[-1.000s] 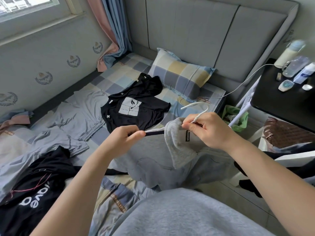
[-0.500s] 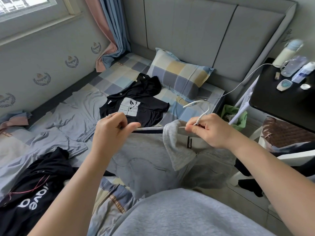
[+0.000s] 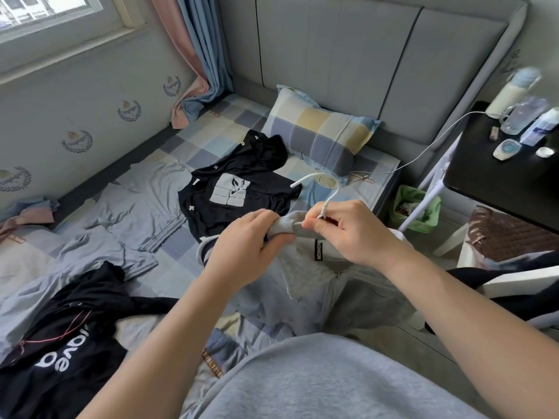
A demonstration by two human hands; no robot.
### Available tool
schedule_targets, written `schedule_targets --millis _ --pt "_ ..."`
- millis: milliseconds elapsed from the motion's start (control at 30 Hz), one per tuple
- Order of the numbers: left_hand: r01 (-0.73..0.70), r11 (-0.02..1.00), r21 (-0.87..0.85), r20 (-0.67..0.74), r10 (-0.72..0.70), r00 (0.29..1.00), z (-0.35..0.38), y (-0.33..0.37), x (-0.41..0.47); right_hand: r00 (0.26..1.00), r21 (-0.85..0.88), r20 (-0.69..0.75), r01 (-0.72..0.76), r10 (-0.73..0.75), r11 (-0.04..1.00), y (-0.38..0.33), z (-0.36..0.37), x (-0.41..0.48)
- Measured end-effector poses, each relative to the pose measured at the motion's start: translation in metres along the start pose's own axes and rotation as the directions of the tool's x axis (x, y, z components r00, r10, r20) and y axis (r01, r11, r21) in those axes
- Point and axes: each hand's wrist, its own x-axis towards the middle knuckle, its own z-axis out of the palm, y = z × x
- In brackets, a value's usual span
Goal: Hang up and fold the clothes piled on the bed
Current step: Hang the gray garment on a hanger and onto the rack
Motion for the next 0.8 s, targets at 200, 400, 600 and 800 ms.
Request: schedule_targets --millis 200,400,600,800 --pt "0.089 0.992 -0.091 -0.217 -0.107 0.970 -0.009 -0.013 -0.005 0.988 -0.004 0.027 -0.149 0.149 0.989 0.021 -0.027 0.002" --pt "0.208 0.966 -0.157 -0.334 -0.250 0.909 -0.033 -0.029 -0.008 0.794 -0.016 0.336 -0.534 0.507 0.846 0.079 -0.051 -0.026" --pt "0.203 0.978 -0.056 -0.317 -0.210 0.925 -0.042 -0.042 -0.015 0.809 -0.172 0.104 -0.558 0.578 0.812 0.108 -0.042 -0.039" --pt "0.184 0.968 0.172 -0.180 -0.152 0.972 -0.038 -0.046 -0.019 0.870 -0.029 -0.330 -0.396 0.366 0.918 0.068 -0.038 -0.025"
